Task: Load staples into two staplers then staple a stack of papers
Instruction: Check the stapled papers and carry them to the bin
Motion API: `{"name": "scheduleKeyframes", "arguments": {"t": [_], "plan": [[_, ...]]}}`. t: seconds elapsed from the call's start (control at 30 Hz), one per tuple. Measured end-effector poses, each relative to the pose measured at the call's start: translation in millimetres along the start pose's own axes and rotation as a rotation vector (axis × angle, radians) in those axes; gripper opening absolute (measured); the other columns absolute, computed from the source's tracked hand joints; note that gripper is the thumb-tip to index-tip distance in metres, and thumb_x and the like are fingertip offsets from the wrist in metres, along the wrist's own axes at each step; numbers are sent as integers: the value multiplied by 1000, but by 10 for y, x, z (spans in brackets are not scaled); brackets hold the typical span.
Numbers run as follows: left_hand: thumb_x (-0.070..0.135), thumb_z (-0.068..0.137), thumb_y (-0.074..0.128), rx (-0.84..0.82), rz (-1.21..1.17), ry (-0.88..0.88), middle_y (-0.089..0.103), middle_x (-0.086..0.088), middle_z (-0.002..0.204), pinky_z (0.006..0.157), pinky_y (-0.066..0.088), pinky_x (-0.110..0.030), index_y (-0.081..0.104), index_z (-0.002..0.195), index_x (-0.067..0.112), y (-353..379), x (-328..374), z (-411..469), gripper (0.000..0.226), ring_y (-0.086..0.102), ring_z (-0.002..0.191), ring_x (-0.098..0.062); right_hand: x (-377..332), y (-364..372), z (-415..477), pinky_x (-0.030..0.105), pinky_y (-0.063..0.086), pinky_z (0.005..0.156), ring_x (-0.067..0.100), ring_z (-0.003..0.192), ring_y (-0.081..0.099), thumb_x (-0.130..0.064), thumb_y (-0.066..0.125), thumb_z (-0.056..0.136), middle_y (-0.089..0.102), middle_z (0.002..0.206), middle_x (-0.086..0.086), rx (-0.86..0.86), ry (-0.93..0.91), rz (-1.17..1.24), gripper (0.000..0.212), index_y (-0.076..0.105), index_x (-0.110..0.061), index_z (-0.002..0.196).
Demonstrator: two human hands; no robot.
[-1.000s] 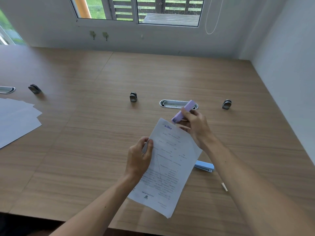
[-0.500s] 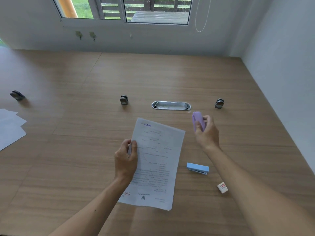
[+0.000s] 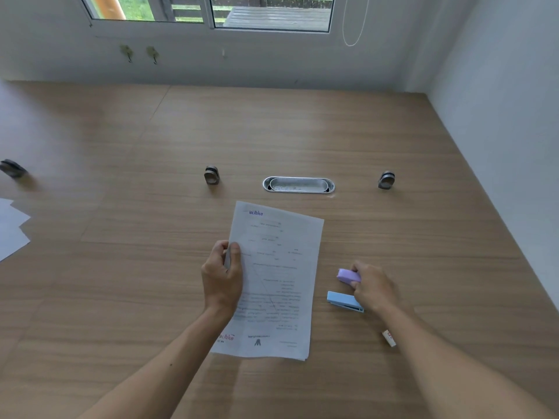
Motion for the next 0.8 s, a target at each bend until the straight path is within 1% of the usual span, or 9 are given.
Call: {"name": "scheduleKeyframes", "arguments": {"t": [0.1,0.17,0.23,0.3,0.4,0.5,0.6,0.7,0.8], "plan": [[23,100,53,5,7,7,59,6,65,52,38,-12,60,82,16,25,19,20,21,54,59,0,-16,-13,2,34,46,81,26,100,63,-31,61,88,69,104,-3,-12,3,-12,13,60,-25,99],[23,100,53,9,-2,13,59,7,65,51,38,-12,60,82,16,24,46,32,21,55,59,0,-76,-88,7,37,40,88,27,109,62,-42,58,91,67,111,-3,43,-7,10,26,63,-23,108],[24,100,52,8,-20,19,59,7,64,50,38,-12,59,82,16,19,77,45,21,54,56,-2,-168,-210,-1,37,42,87,28,108,62,-40,53,96,67,108,-1,132,-25,172,27,65,-20,109],[26,100,52,4,-43,12,58,7,62,48,38,-15,59,82,16,20,89,55,22,51,53,-4,-291,-302,5,33,47,76,24,94,66,-39,52,98,66,97,-2,156,-29,453,25,66,-19,101],[28,99,52,11,-58,0,54,7,58,48,37,-24,58,78,19,-3,111,73,24,45,49,-6,-565,-318,4,38,56,79,13,87,65,-65,55,86,67,107,-6,-37,23,826,45,65,-26,107],[28,99,52,18,-87,9,51,9,55,47,35,-24,58,77,18,-36,165,101,24,42,47,-6,-813,-238,-40,39,51,82,13,101,67,-73,64,74,69,115,-5,-326,60,1034,69,56,-24,123],[29,99,51,9,-114,2,51,8,54,44,34,-22,58,77,19,-76,214,102,25,41,45,-6,-930,-179,-95,45,55,89,20,106,71,-51,82,71,76,112,0,-420,34,1076,71,52,-21,128],[23,97,50,12,-122,-22,50,4,55,46,34,-26,58,79,16,-134,203,95,21,40,46,-7,-951,-150,-116,48,59,89,24,94,75,-14,77,84,77,108,12,-331,34,1108,35,61,-11,114],[19,94,52,-4,-117,-60,60,3,59,44,38,-25,58,81,17,-206,166,73,14,48,46,-6,-895,-181,-149,44,62,78,23,81,74,-4,75,84,76,106,17,-242,66,1199,22,65,-4,104]]}}
Point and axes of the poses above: each hand's wrist, its own z-axis towards the middle knuckle, its own y-axis out of the palm, x = y × z, the point moved 6 cm from there along z, towards the middle knuckle
